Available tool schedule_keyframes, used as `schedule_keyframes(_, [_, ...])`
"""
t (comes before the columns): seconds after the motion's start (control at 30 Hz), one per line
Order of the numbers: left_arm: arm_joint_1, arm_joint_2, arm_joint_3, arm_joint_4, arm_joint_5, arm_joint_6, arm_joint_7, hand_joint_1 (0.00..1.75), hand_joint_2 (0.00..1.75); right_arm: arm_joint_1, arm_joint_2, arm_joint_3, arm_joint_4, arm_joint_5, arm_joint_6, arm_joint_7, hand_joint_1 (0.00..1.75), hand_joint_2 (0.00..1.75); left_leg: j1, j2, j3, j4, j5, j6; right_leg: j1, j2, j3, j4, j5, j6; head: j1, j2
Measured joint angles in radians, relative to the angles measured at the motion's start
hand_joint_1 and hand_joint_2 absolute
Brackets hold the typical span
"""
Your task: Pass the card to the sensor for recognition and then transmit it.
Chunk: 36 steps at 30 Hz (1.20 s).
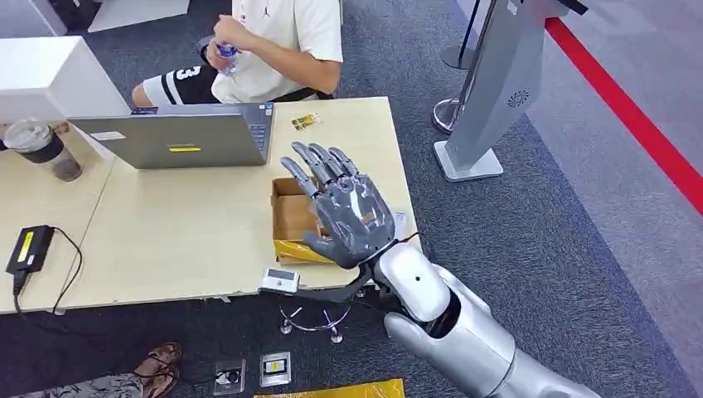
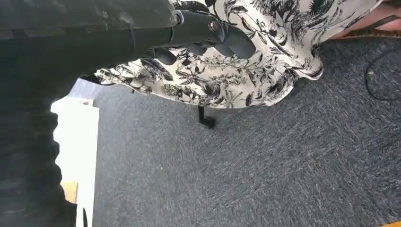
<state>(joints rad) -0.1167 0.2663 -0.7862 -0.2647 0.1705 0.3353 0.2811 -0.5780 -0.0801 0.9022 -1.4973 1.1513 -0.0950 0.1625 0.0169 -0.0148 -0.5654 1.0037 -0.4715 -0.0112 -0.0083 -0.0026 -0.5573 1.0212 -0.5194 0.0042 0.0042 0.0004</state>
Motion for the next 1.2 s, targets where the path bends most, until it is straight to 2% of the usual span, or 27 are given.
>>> schedule_keyframes(0.63, [0.0,0.0,0.0,0.0,0.005,-0.016,0.0,0.0,1.75,-0.021,-0.017,0.001,0.187,-0.014,-0.049,0.015,0.0,1.75,0.0,0.0,0.0,0.0,0.0,0.0,0.0,0.0,0.0,0.0,0.0,0.0,0.0,0.0])
schedule_keyframes(0.8, [0.0,0.001,0.0,0.0,0.012,-0.035,0.014,0.0,1.75,-0.021,-0.007,0.005,0.228,-0.024,0.0,0.015,0.0,1.75,0.0,0.0,0.0,0.0,0.0,0.0,0.0,0.0,0.0,0.0,0.0,0.0,0.0,0.0])
schedule_keyframes(1.2, [0.0,0.004,0.0,0.0,0.003,-0.034,0.012,0.0,1.75,-0.02,0.008,0.028,0.281,-0.054,0.056,0.018,0.0,1.75,0.0,0.0,0.0,0.0,0.0,0.0,0.0,0.0,0.0,0.0,0.0,0.0,0.0,0.0])
